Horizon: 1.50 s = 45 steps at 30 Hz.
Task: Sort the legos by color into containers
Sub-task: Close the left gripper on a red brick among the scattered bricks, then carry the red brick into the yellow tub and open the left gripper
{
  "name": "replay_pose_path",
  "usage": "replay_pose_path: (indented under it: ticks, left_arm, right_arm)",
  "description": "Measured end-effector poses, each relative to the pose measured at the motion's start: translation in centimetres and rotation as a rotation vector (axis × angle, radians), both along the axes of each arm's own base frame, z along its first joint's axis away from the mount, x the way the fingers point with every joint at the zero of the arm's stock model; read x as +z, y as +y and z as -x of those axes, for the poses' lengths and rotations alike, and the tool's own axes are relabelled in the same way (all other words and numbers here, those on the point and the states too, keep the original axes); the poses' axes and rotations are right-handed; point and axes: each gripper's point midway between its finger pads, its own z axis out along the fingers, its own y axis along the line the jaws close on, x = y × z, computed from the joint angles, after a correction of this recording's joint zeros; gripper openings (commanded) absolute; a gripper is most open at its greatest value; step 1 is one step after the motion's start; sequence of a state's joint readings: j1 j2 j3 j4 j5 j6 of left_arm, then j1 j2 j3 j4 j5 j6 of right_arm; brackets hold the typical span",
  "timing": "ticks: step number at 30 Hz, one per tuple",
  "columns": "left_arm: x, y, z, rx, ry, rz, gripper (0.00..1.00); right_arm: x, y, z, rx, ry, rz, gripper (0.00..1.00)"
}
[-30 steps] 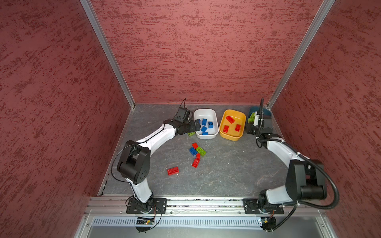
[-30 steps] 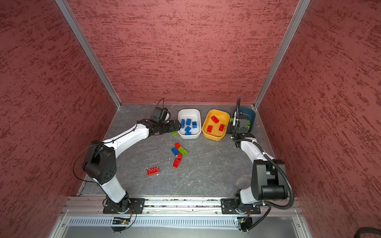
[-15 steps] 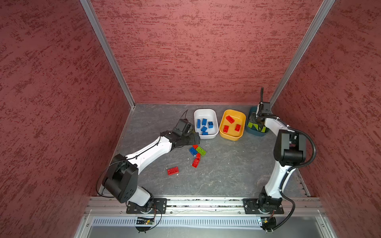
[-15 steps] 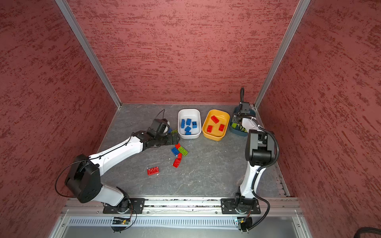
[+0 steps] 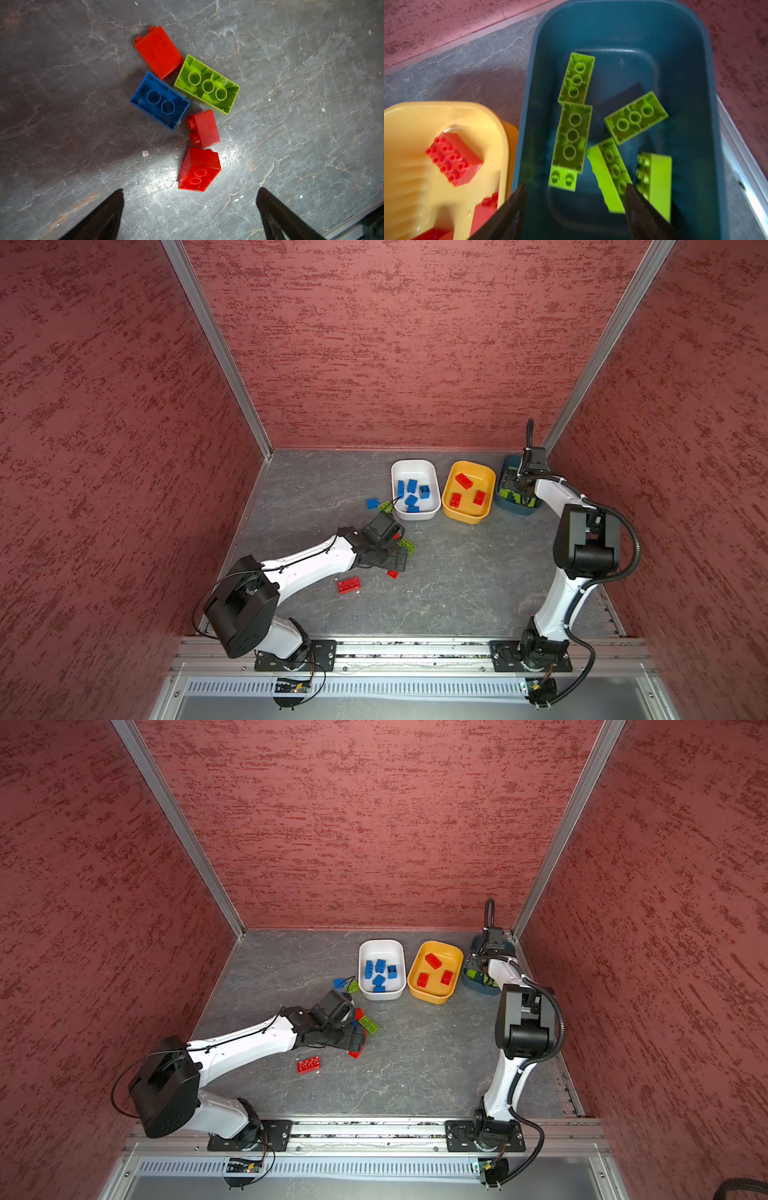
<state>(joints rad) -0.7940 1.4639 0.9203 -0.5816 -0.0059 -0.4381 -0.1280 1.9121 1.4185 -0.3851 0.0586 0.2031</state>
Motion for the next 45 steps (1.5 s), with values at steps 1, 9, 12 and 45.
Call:
replay_pose_path:
  ticks: [1, 9, 12, 45]
  left_arm:
    - [-0.2, -0.1, 0.3, -0.012, 0.003, -0.006, 1.00]
    - [-2.3, -0.4, 1.4, -0.048, 0.022, -0.074, 0.80]
    - [-3.9, -0.5, 1.8, -0.069, 0.043, -0.117, 0.72]
    - [10.6, -13.9, -7.7, -0.238, -0.350, 0.141, 0.26]
  right_arm:
    - [0.4, 0.1, 0.4, -0.006, -0.011, -0.004, 0.99]
    - [6.1, 0.0, 1.3, -0.016, -0.167, 0.023, 0.99]
    - [6.9, -0.1, 1.5, -0.019, -0.196, 0.031, 0.99]
    - [8.9, 1.6, 5.0, 0.000, -0.274, -0.047, 0.99]
